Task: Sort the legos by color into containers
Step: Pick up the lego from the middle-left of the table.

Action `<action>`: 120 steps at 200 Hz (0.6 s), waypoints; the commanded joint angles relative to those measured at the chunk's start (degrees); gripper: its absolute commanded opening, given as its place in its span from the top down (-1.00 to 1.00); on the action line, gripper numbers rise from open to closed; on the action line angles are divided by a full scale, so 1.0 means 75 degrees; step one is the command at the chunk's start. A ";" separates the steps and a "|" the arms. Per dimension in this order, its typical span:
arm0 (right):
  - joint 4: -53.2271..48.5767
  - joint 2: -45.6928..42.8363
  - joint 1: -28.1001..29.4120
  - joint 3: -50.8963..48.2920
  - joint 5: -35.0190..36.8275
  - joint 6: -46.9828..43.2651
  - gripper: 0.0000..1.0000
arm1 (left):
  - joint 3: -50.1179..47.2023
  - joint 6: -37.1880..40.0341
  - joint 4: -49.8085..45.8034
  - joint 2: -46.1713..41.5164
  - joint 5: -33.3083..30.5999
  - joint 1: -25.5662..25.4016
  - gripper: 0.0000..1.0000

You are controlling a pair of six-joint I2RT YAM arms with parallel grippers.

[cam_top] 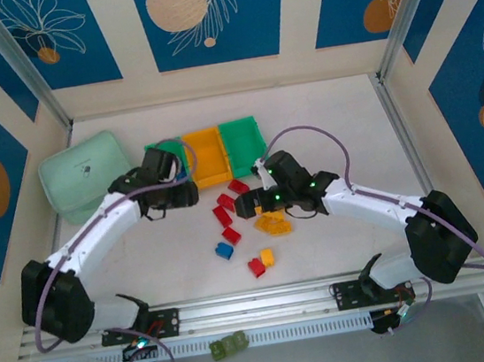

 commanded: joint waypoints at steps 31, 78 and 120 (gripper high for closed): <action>0.0063 -0.0075 0.0596 -0.0423 -0.0298 0.0646 -0.98 | -0.1220 -0.0713 0.0472 -0.0895 0.0542 -0.1335 -0.40; 0.0240 -0.0172 0.0867 -0.0718 0.0152 0.1123 -0.98 | -0.1796 -0.1007 0.0667 -0.0984 0.0832 -0.2194 -0.41; 0.0285 -0.0424 0.0714 -0.0979 0.0276 0.1153 -0.98 | -0.2237 -0.1218 0.1469 -0.0710 0.0964 -0.2820 -0.41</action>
